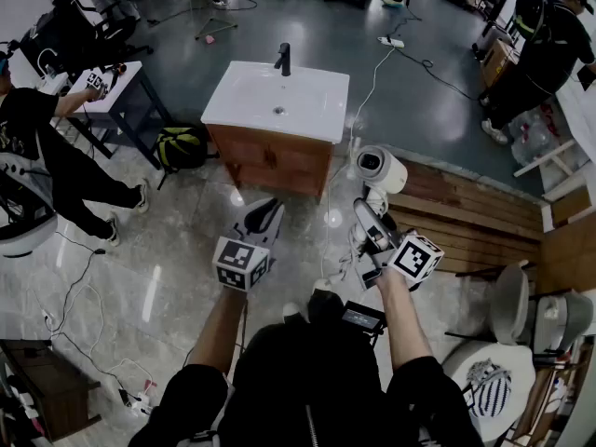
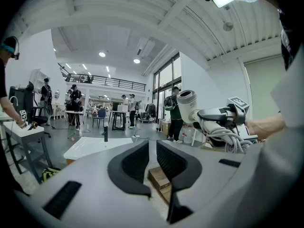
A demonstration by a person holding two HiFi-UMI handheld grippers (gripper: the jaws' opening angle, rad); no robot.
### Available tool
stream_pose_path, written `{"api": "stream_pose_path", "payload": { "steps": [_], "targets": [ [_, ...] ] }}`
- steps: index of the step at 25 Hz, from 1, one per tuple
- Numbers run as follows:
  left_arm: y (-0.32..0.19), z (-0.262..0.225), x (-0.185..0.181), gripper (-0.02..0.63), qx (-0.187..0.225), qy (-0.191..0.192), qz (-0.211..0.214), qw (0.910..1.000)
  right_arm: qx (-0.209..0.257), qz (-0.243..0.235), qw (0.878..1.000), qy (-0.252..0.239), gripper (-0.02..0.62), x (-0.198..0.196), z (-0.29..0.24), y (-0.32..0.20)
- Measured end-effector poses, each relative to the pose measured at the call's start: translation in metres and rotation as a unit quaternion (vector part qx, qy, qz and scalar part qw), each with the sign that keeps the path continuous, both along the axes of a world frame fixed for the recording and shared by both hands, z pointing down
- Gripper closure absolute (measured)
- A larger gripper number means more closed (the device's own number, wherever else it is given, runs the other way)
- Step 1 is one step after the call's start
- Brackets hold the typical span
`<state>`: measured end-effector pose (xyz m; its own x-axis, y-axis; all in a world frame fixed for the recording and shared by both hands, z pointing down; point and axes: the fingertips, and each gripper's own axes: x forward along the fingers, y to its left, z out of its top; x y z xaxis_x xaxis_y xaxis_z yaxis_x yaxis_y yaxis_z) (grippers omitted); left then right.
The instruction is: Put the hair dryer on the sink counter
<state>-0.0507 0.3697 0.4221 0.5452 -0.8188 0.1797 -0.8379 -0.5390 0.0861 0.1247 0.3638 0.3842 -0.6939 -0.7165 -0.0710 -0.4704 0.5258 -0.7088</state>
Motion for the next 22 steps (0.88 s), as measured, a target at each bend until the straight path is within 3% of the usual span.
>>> {"api": "stream_pose_path", "payload": {
  "steps": [22],
  "targets": [
    [-0.004,0.002,-0.01,0.551,-0.004,-0.001,-0.004,1.0,-0.004,-0.006,1.0,0.002,0.39,-0.007,0.003,-0.004]
  ]
}}
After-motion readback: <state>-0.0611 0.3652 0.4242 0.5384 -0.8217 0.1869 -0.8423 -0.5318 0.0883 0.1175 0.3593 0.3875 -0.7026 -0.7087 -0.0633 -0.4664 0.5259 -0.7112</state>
